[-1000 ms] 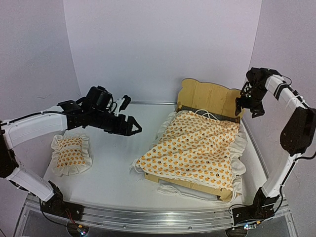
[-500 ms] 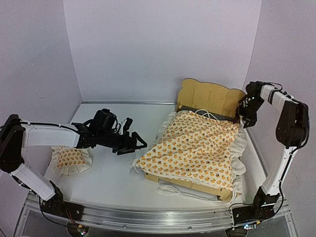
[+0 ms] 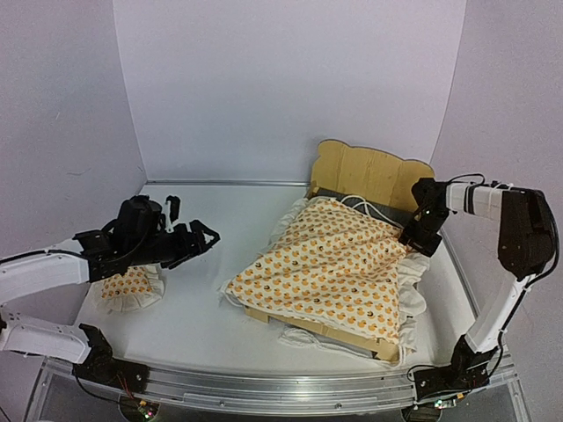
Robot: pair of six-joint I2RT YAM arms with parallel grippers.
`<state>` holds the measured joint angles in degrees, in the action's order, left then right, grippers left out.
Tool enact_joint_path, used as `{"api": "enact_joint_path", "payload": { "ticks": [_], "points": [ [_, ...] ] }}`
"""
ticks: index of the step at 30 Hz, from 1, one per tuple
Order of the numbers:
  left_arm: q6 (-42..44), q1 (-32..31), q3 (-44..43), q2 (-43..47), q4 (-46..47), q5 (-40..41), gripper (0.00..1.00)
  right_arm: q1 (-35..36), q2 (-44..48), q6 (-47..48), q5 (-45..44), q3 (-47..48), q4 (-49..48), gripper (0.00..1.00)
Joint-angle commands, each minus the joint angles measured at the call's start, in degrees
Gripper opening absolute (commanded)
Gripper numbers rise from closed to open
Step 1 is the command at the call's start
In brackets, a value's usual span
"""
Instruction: Set up the pet bed
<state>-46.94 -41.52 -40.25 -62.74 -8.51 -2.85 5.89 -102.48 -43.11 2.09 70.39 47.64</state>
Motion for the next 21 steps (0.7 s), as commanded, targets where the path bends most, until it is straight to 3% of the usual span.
{"api": "enact_joint_path", "payload": {
  "ticks": [1, 6, 10, 13, 14, 17, 18, 21],
  "points": [
    [-7.9, 0.1, 4.6, 10.8, -2.8, 11.3, 0.88, 10.1, 1.1, -29.6, -9.6, -3.7, -14.0, 0.55],
    [-11.3, 0.1, 8.7, 16.6, -3.2, 10.4, 0.89, 19.6, -6.4, -40.6, -13.2, 6.8, -14.4, 0.56],
    [-10.8, 0.1, 5.7, 17.3, -8.1, 12.7, 0.88, 22.6, -4.1, -36.2, -11.3, 6.9, -15.8, 0.62],
    [-12.5, 0.1, 5.5, 18.4, -12.0, 16.2, 0.86, 22.3, 1.5, -19.0, -9.4, 5.1, -16.9, 0.70],
    [-13.4, 0.1, 6.4, 19.5, -12.1, 16.9, 0.87, 22.3, 3.1, -10.9, -8.9, 5.7, -16.8, 0.80],
    [-14.3, 0.1, 7.6, 22.1, -12.0, 18.8, 0.87, 22.2, 4.7, 15.8, -8.1, 11.4, -10.4, 0.95],
    [-13.5, 0.1, 7.3, 22.3, -12.0, 18.9, 0.87, 21.9, 4.5, 25.4, -8.8, 13.7, -9.0, 0.98],
    [-11.8, 0.1, 6.1, 21.5, -12.6, 18.1, 0.87, 19.2, 2.4, 39.7, -9.4, 19.1, -7.5, 0.98]
  ]
}}
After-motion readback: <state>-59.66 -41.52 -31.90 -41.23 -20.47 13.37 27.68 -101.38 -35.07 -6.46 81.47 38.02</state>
